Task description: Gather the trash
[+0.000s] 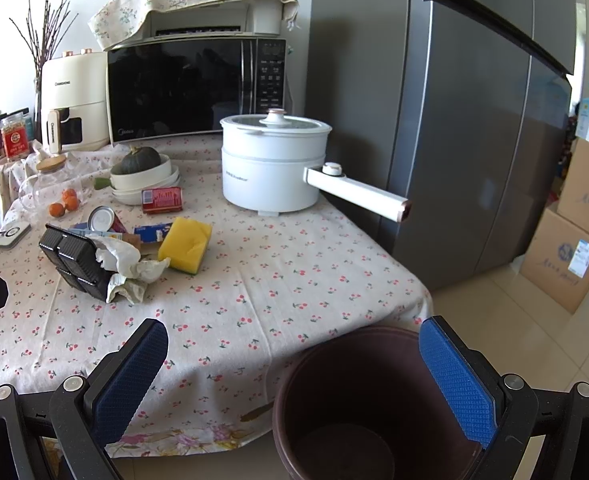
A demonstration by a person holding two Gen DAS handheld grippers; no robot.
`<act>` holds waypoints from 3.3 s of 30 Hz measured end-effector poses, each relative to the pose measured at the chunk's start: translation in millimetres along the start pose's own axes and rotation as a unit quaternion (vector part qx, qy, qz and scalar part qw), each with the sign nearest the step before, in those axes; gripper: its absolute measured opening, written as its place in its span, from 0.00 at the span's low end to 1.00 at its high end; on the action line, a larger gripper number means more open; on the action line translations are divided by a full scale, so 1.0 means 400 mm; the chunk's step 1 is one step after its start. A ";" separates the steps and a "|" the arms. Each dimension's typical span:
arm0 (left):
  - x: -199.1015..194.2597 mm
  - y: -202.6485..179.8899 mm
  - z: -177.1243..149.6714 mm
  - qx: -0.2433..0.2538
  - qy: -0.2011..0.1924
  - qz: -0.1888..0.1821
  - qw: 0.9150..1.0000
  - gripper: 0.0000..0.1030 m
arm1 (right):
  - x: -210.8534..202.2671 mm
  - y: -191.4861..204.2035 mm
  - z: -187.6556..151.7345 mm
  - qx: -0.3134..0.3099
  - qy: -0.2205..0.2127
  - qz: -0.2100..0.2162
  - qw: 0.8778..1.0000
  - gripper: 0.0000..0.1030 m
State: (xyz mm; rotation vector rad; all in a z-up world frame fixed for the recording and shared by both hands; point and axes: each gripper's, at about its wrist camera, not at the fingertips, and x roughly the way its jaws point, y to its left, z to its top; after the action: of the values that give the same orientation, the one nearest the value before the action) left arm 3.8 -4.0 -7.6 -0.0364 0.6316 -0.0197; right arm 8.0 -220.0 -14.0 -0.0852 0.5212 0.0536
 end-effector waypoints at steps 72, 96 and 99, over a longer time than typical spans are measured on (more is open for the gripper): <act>0.545 0.282 0.159 -0.188 0.178 0.047 0.965 0.96 | 0.403 -0.029 0.146 0.083 0.172 0.052 0.980 1.00; 0.504 0.445 -0.001 -0.189 0.278 0.007 0.942 0.47 | 0.448 0.115 0.110 0.042 0.202 0.075 0.976 1.00; 0.534 0.434 -0.040 -0.195 0.311 -0.020 0.930 0.33 | 0.455 0.137 0.105 0.037 0.206 0.082 0.975 1.00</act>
State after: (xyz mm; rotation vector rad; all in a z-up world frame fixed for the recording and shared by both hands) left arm 168.0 162.6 -153.2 -0.4433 1.2647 0.0589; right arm 182.3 -156.4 -72.3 0.0222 0.9435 0.1792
